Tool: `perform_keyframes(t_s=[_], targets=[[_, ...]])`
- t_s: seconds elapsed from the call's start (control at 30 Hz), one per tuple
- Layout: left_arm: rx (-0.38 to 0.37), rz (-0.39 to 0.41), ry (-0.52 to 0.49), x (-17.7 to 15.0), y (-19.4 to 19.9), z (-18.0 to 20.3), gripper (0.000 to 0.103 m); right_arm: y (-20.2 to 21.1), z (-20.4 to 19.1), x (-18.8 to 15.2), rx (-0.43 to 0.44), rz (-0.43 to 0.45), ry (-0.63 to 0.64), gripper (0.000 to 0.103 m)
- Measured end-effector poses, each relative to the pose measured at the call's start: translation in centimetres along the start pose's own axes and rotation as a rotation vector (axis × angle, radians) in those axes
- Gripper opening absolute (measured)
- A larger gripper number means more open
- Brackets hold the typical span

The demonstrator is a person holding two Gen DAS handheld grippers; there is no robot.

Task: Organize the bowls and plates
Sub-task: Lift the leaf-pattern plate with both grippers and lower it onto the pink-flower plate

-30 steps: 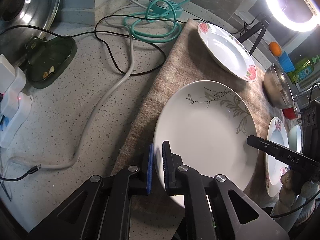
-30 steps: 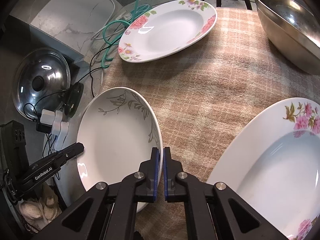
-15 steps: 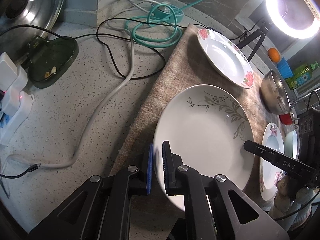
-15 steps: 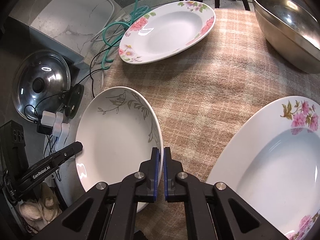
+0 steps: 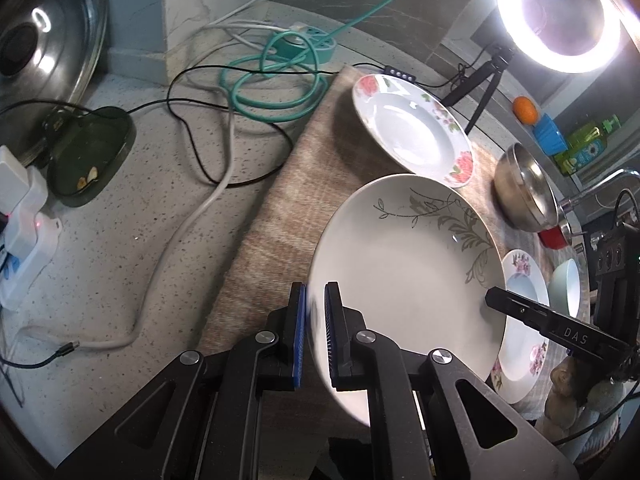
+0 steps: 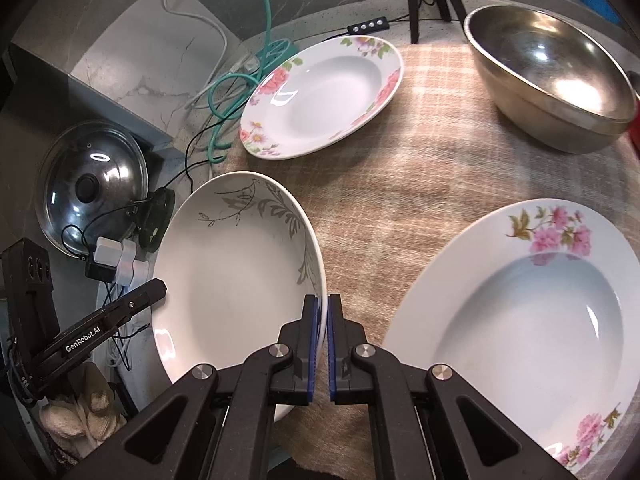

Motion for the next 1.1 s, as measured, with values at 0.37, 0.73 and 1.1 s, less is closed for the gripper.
perform_keyframes(t_s=[0.37, 0.73, 1.1], targets=[[-0.053, 0.012, -0.081, 0.4, 0.4, 4.2, 0.008, 3.9, 2.1, -1.0, -0.03, 0.064, -0.055, 0.004], [-0.096, 0.006, -0.168, 0.0, 0.2, 9.1, 0.008, 7.7, 5.5, -2.2, -0.071, 0.125, -0.128, 0.004], [-0.134, -0.014, -0.248, -1.2, -0.2, 13.4, 0.008, 10.8, 8.9, -4.2, -0.106, 0.168, -0.199, 0.004]])
Point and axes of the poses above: each gripper's, at about its wrist camera, not at the fingertips, and y roughly against the way its jaws point, z to its right, x to its top, the point moved 4 cm from there along -y, roughly the way its jaws point, and after that the axes turned 13 degrees about x, right-handed, at the moved point
